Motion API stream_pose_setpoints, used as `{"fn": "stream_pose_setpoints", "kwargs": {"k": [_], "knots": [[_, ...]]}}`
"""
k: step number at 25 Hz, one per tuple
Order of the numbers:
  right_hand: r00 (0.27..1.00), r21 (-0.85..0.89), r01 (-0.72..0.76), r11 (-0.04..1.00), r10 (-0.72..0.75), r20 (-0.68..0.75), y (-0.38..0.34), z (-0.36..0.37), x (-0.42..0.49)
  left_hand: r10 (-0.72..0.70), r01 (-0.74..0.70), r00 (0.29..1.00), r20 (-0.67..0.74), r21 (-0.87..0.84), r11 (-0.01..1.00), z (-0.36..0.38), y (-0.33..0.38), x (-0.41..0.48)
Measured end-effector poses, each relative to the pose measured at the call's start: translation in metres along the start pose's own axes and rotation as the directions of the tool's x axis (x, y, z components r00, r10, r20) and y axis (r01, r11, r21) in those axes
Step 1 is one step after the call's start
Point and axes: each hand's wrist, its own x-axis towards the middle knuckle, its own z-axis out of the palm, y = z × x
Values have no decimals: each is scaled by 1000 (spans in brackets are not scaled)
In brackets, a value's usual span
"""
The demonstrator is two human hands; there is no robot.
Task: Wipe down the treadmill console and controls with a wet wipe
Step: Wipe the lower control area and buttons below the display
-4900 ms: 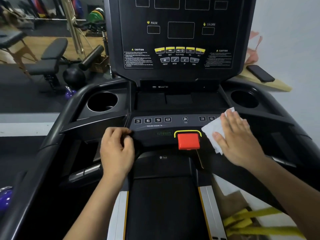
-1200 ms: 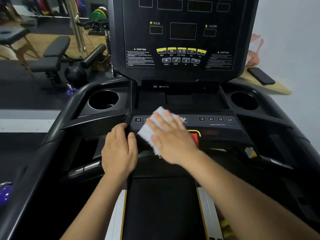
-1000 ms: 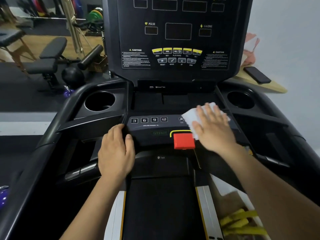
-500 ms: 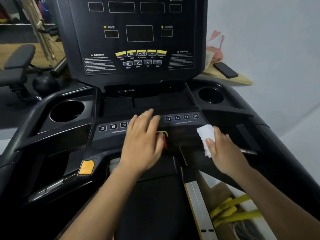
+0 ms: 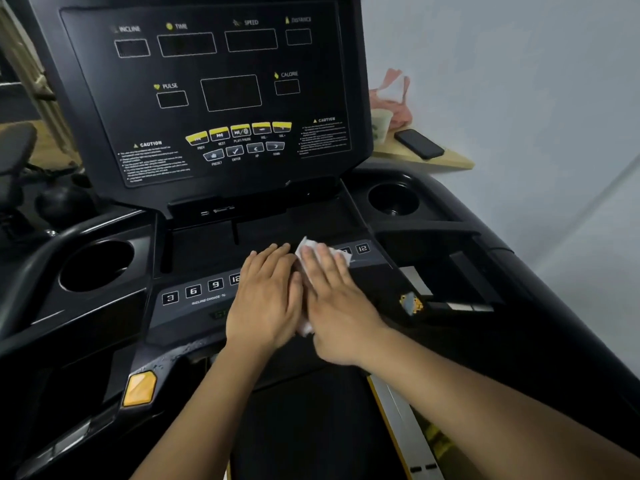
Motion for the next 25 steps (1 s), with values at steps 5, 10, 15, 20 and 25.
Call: {"fn": "stream_pose_setpoints", "kwargs": {"k": [5, 10, 15, 20, 25], "knots": [[999, 40, 33, 999, -31, -42, 21, 19, -39, 16, -17, 999, -31, -30, 999, 1, -2, 0], [954, 84, -298, 951, 293, 68, 71, 12, -42, 0, 0, 1000, -29, -12, 1000, 2, 2, 1], [959, 34, -265, 964, 260, 108, 26, -6, 4, -1, 0, 999, -35, -29, 1000, 3, 1, 2], [998, 75, -6, 997, 11, -62, -24, 8, -7, -28, 20, 998, -62, -125, 992, 3, -3, 1], [997, 89, -20, 996, 27, -78, 0, 26, -46, -104, 93, 994, -20, -315, 944, -10, -2, -1]]}}
